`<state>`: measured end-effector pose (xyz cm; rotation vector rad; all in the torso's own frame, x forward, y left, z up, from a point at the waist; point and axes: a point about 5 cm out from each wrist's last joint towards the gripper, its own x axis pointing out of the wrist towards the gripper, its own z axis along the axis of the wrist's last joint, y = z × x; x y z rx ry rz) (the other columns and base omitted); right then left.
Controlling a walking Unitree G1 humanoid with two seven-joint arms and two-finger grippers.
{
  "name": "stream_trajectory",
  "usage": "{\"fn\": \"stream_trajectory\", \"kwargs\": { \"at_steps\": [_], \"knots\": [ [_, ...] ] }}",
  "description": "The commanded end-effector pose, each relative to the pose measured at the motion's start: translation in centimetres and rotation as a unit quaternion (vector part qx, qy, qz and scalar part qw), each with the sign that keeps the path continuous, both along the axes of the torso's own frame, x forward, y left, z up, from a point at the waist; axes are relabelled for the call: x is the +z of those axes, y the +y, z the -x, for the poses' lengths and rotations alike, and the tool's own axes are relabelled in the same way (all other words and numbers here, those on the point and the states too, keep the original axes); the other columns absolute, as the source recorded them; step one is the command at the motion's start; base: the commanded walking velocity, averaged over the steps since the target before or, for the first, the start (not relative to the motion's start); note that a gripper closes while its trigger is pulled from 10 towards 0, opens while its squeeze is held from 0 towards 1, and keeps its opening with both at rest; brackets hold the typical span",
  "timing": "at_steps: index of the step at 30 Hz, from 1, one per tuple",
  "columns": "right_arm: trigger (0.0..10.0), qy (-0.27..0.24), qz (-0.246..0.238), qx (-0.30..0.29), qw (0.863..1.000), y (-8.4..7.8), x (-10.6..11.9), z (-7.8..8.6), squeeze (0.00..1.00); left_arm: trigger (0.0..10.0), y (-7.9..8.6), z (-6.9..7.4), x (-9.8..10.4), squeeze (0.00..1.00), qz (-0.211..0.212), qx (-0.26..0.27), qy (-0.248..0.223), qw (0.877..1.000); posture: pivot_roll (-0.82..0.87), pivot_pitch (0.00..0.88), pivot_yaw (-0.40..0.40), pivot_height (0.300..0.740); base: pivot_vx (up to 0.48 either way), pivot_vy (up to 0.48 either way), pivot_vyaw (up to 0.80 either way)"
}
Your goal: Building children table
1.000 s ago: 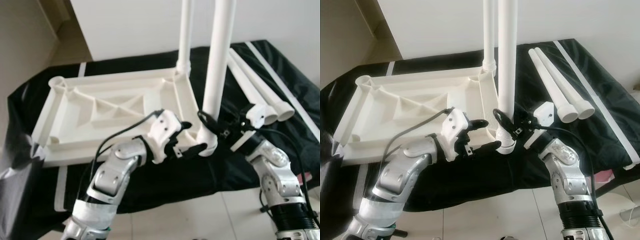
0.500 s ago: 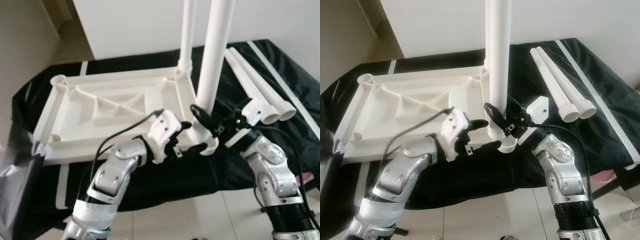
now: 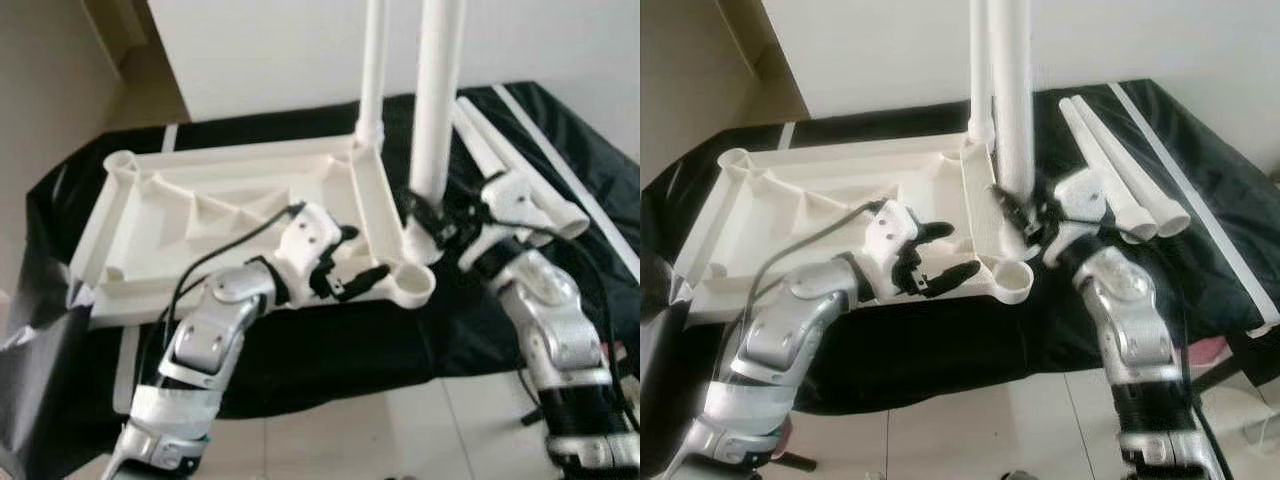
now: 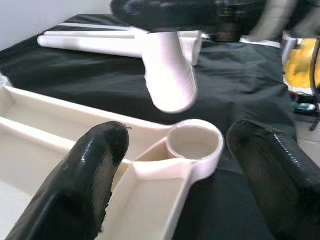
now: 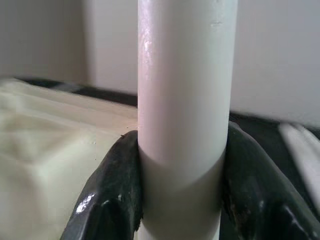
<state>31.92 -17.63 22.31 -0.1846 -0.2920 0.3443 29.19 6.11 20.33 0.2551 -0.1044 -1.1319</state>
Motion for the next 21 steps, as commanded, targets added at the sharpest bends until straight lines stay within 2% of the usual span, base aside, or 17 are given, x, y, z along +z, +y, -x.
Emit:
{"fn": "stream_trajectory", "kwargs": {
  "at_steps": [1,2,4,5,7,8,9,14,17,21],
  "knots": [
    [10.0,0.025,0.001,-0.044,0.999,-0.8,-0.3,-0.5,0.0,10.0,0.2,-0.2,0.1,0.0,0.009,0.024,-0.005,1.0,-0.07,0.089,0.044,0.74,0.0,0.0,0.0],
    [10.0,0.025,0.001,-0.044,0.999,-0.8,-0.3,-0.5,0.0,10.0,0.2,-0.2,0.1,0.0,0.009,0.024,-0.005,1.0,-0.07,0.089,0.044,0.74,0.0,0.0,0.0],
    [10.0,0.057,-0.009,-0.092,0.994,-1.7,-0.5,-1.0,0.0,10.0,-0.1,0.0,-0.1,0.0,0.011,0.021,-0.002,1.0,-0.07,0.087,0.039,0.74,0.0,0.0,0.0],
    [10.0,0.062,0.004,-0.108,0.992,-2.0,-0.6,-1.2,0.0,10.0,-0.1,0.0,-0.1,0.0,0.012,0.021,-0.001,1.0,-0.07,0.087,0.037,0.74,0.0,0.0,0.0],
    [10.0,0.099,0.0,-0.157,0.983,-2.9,-1.2,-1.8,0.0,10.0,-0.2,0.1,-0.2,0.0,0.014,0.022,0.002,1.0,-0.07,0.084,0.032,0.74,0.0,0.0,0.0],
    [10.0,0.099,0.0,-0.157,0.983,-2.9,-1.2,-1.8,0.0,10.0,-0.2,0.1,-0.2,0.0,0.014,0.022,0.002,1.0,-0.07,0.084,0.032,0.74,0.0,0.0,0.0],
    [10.0,0.126,0.007,-0.192,0.973,-3.5,-1.7,-2.2,0.0,10.0,-0.4,0.2,-0.3,0.0,0.019,0.02,0.006,1.0,-0.07,0.082,0.028,0.74,0.0,0.0,0.0],
    [10.0,0.146,0.039,-0.228,0.962,-3.7,-1.9,-2.7,0.0,10.0,-1.0,0.7,-0.5,0.0,0.029,0.013,0.013,0.999,-0.07,0.072,0.02,0.74,0.0,0.0,0.0],
    [10.0,0.175,0.031,-0.245,0.953,-3.7,-2.3,-3.3,0.0,10.0,-1.2,0.7,-0.5,0.0,0.032,0.012,0.015,0.999,-0.07,0.067,0.018,0.74,0.0,0.0,0.0],
    [10.0,0.192,0.023,-0.245,0.95,-3.7,-2.5,-3.6,0.0,10.0,-1.3,0.6,-0.4,0.0,0.033,0.011,0.014,0.999,-0.07,0.063,0.018,0.74,0.0,0.0,0.0]
  ]
}}
